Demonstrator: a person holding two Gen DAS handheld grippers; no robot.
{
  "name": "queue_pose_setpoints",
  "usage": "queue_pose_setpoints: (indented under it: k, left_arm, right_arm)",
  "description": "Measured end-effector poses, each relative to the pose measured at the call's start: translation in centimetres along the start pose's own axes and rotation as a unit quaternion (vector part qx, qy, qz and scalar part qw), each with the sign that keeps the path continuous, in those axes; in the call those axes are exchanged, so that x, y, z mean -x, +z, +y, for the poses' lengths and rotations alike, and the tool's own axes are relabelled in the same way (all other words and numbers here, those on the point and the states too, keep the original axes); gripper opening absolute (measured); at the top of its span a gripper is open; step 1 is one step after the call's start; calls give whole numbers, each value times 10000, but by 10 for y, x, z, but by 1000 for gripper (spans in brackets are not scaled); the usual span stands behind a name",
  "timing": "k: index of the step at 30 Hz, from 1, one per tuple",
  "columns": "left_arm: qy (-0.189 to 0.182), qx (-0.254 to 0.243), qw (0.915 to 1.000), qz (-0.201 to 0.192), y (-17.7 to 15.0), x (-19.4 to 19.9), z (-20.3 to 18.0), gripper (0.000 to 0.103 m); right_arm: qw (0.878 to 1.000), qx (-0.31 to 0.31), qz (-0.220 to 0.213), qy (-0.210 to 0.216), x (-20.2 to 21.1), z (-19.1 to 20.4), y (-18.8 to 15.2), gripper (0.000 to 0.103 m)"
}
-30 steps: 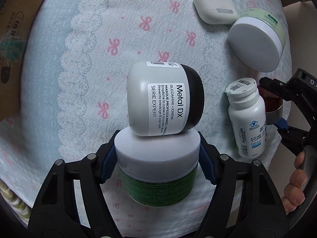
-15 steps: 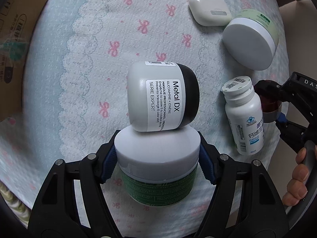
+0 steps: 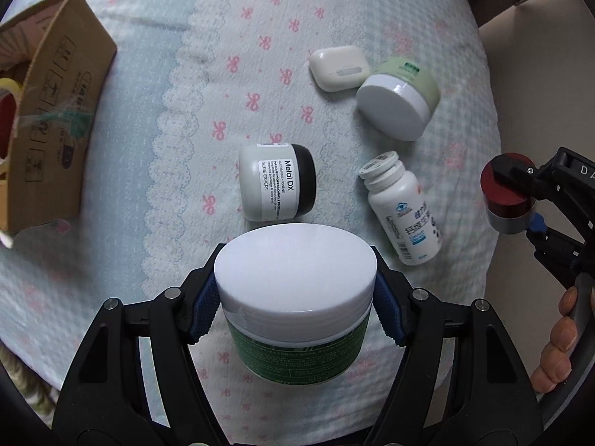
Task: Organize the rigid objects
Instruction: 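Grasp the green-labelled white jar with the left tool while the right tool grasps the red-lidded tin, then carry the green jar and red-lidded tin into the cardboard box and release both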
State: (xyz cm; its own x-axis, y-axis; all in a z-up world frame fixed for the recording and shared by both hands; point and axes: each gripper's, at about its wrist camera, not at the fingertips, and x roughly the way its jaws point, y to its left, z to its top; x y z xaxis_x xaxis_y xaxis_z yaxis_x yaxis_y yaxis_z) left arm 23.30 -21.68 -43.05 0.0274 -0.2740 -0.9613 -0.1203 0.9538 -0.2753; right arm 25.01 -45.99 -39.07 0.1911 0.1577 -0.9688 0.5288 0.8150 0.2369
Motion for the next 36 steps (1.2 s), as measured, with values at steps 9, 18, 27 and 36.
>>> queue_pose_setpoints:
  k: [9, 18, 27, 36]
  left_arm:
    - [-269, -379, 9946, -925, -12, 116, -8, 68]
    - [-309, -628, 9820, -1754, -32, 231, 16, 68]
    - [-387, -736, 9751, -2057, -41, 295, 76, 68]
    - [-483, -1123, 9712, -2044, -15, 339, 175, 68]
  right_arm:
    - [9955, 660, -646, 221, 102, 26, -41, 38]
    - [9797, 1546, -1172, 509, 179, 74, -99, 38]
    - [9683, 1982, -1297, 789, 206, 135, -158, 38]
    - [9659, 1924, -1481, 899, 206, 234, -213, 38]
